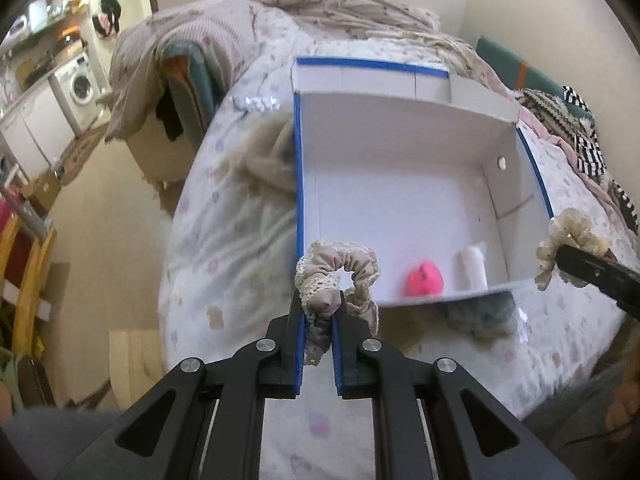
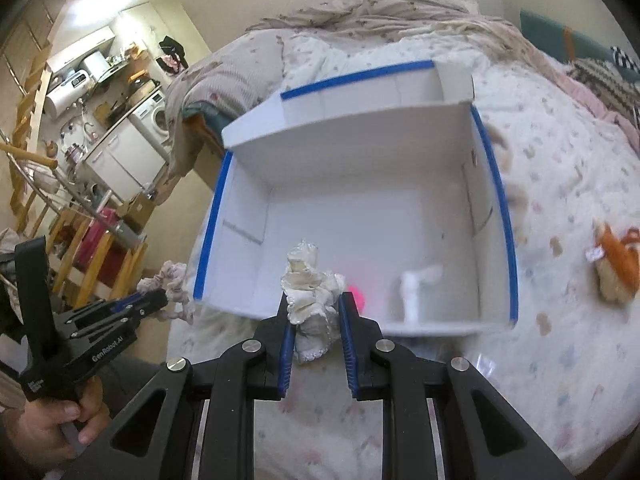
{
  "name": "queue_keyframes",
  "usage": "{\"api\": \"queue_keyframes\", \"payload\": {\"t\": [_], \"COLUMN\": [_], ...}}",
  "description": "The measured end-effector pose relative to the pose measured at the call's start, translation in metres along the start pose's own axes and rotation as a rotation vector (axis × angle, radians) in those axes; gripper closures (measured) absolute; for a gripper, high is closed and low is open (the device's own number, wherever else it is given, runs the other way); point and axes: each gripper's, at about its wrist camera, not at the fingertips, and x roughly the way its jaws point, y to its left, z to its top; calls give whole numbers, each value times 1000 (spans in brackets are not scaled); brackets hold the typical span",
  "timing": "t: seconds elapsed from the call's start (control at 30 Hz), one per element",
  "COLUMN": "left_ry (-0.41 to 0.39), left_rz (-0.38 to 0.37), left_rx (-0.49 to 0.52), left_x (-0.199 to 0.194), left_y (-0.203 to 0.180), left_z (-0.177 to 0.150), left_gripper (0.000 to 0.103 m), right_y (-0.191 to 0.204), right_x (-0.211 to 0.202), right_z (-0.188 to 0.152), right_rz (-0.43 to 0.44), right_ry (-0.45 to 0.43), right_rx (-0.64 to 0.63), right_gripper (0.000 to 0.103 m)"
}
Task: Organize soft objects
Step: 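Carry both scrunchies into the box and open both grippers to drop them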
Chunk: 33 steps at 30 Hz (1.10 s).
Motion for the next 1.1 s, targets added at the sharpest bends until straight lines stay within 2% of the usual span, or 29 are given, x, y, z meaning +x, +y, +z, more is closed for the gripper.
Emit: {"api": "queue_keyframes", "payload": {"t": [0.17,0.37,0.53,0.67,0.8,0.9,0.97,1.1], "left_ry": [-10,-23,-23,-7,15,23,15,47], "left_rz": [-35,-27,-13,-10,14,23,44,51], "left_rx": [28,78,74,48,53,68,72,60], "left_x": [13,28,48,69,92,103,107,119], "left_y": [-14,-32,-41,-45,-48,-50,-51,-51], "left_z": [31,63,83,85,77,72,71,70], "left_gripper": [93,93,93,93,93,93,93,92], "right_y": [-5,-14,-23,-32,-41,-36,-37,-34], "right_x": [13,27,45,69,104,114,118,123], "right_z": [25,54,69,57,37,35,36,40], "right_rz": [-28,-25,-33,-65,-101,-127,-127,-130], "right_ry": [-12,-34,-42,-22,90,110,118,129], "right_rx": [-11,14,23,9,35,-17,-15,-4], "right_gripper": [80,80,80,80,80,80,80,80]}}
